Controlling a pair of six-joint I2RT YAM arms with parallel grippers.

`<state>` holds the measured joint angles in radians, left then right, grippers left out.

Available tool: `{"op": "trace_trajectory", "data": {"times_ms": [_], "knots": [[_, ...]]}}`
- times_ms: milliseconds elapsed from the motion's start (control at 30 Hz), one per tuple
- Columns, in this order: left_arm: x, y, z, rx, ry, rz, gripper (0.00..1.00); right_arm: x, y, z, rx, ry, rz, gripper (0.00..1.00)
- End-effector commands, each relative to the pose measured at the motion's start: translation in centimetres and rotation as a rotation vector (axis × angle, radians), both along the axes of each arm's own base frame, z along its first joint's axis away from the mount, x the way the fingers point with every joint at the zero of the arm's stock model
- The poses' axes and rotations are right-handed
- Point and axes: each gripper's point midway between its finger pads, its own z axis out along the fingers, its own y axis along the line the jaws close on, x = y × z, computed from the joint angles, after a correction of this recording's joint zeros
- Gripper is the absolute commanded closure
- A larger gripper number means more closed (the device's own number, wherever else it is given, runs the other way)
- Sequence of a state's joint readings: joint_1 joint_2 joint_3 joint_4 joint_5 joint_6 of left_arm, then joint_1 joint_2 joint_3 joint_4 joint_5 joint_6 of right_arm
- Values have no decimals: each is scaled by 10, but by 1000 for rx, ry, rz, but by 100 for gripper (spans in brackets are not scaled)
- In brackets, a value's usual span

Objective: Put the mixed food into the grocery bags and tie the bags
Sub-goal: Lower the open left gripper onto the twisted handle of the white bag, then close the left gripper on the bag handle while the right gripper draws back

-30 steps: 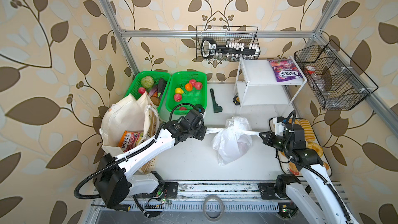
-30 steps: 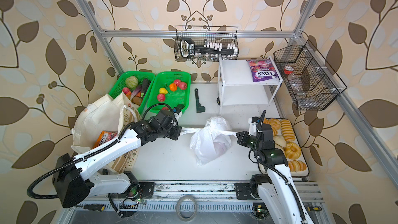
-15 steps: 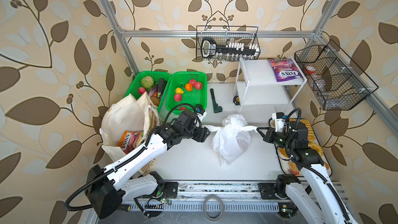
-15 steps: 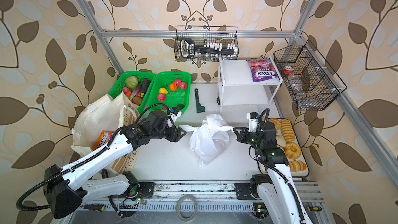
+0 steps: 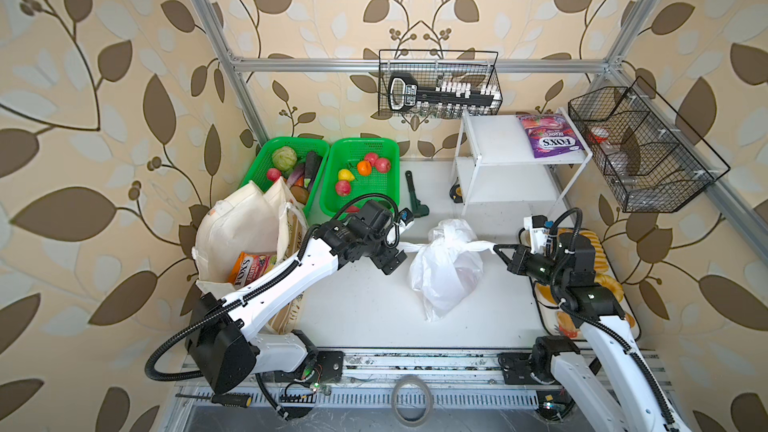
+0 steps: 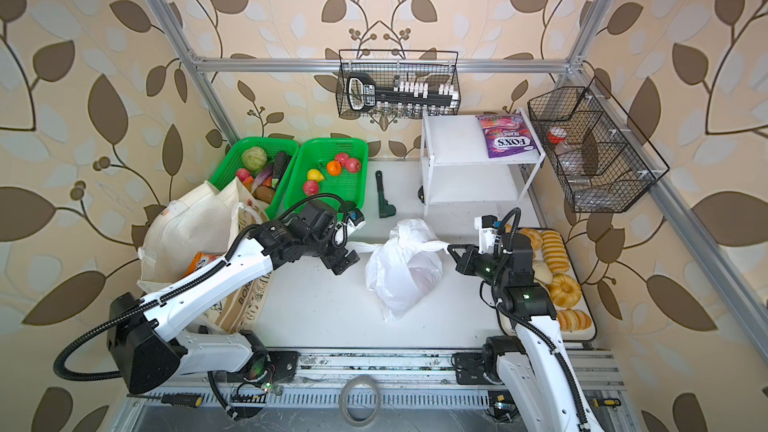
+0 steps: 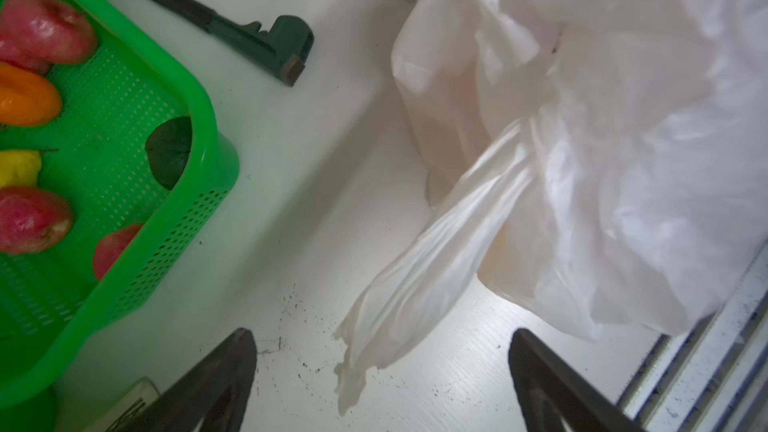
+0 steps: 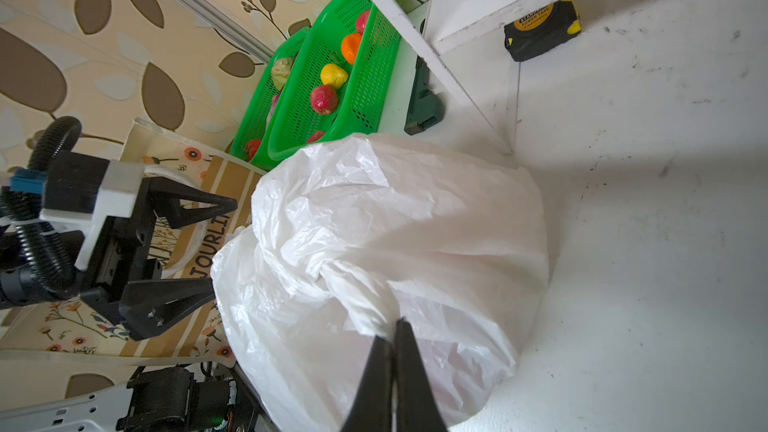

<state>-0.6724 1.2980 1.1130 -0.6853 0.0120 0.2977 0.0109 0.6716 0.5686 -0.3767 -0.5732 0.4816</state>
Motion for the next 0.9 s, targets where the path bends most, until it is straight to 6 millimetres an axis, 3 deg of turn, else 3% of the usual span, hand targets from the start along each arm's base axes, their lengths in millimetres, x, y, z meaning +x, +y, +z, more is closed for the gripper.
{"op": "trace_trajectory", "data": {"times_ms": [0, 200, 400, 433, 500, 633, 700, 867], "knots": [[9, 15, 9, 72, -55, 19, 1, -2, -1, -6, -11, 12, -2, 100], [-13, -14, 10, -57, -12, -170, 1, -2, 5, -2, 20, -2, 28, 100], [-6, -27, -14, -5, 94, -216, 12, -4, 13, 11, 70, -28, 70, 90], [-5, -27, -23, 25, 131, -218, 18, -4, 12, 12, 73, -27, 64, 85], [-1, -25, -32, 74, 187, -189, 40, -6, 12, 14, 87, -16, 54, 80], [-7, -27, -33, 64, 231, -199, 73, -9, 12, 13, 152, 27, 15, 59], [-11, -30, -29, 35, 232, -209, 82, -9, 11, 8, 202, 66, -19, 52], [-18, -33, -22, -10, 232, -223, 93, -4, 13, -10, 334, 146, -73, 42]]}}
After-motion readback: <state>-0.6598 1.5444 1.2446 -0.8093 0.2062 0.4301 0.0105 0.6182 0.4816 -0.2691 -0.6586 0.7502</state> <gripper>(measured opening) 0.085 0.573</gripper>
